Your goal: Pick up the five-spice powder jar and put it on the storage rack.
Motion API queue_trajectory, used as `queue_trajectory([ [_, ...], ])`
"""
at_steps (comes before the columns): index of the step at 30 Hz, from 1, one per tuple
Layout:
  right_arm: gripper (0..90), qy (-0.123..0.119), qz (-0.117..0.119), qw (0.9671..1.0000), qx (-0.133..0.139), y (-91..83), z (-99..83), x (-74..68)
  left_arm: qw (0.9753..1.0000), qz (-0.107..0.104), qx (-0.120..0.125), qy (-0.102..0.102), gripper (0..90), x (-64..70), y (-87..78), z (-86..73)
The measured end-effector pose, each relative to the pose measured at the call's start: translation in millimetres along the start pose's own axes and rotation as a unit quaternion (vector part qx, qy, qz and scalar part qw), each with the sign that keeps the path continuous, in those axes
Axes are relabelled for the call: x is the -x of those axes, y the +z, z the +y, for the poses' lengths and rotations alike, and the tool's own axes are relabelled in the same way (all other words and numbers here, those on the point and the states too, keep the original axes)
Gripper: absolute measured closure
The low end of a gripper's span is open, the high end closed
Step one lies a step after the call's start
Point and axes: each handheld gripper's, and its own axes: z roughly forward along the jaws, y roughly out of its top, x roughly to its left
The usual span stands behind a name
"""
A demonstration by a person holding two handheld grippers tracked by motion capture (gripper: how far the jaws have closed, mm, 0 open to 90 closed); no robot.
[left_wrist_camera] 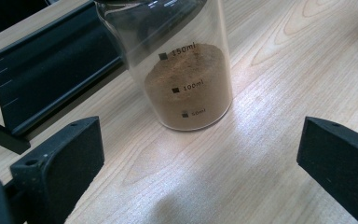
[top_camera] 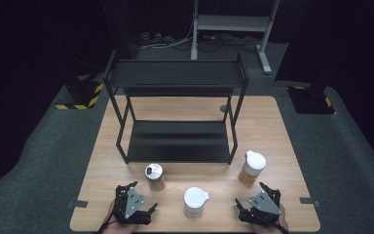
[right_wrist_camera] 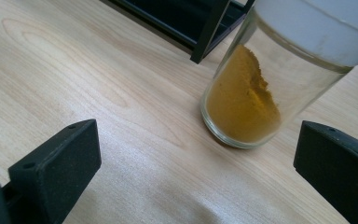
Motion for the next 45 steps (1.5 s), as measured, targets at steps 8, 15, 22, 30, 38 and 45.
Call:
queue_trajectory([
  [8,0.0,0.018,0.002,0.9998,0.003,-0.4,-1.4,4.1,1.0,0.001,-0.001,-0.001,1.0,0.0,0.0,0.3],
  [15,0.0,0.021,0.003,0.9998,-0.001,0.3,0.0,4.9,1.0,0.003,0.001,-0.006,1.0,-0.3,-0.2,-0.4],
  [22,0.0,0.014,0.003,0.9999,-0.003,0.6,0.7,3.9,0.9998,-0.004,0.005,-0.017,0.8,-4.7,-0.8,-2.2],
  [30,0.0,0.02,0.004,0.9998,-0.001,0.3,0.0,5.0,0.9991,-0.01,0.016,-0.038,0.5,-12.5,-3.7,-7.5],
  [38,0.0,0.022,0.005,0.9998,-0.002,0.5,0.3,5.6,0.9981,-0.008,0.034,-0.051,0.5,-16.1,-12.1,-5.4],
  [45,0.0,0.023,0.004,0.9997,-0.002,0.6,0.5,5.6,0.9971,-0.006,0.049,-0.057,0.5,-17.1,-18.1,2.5],
])
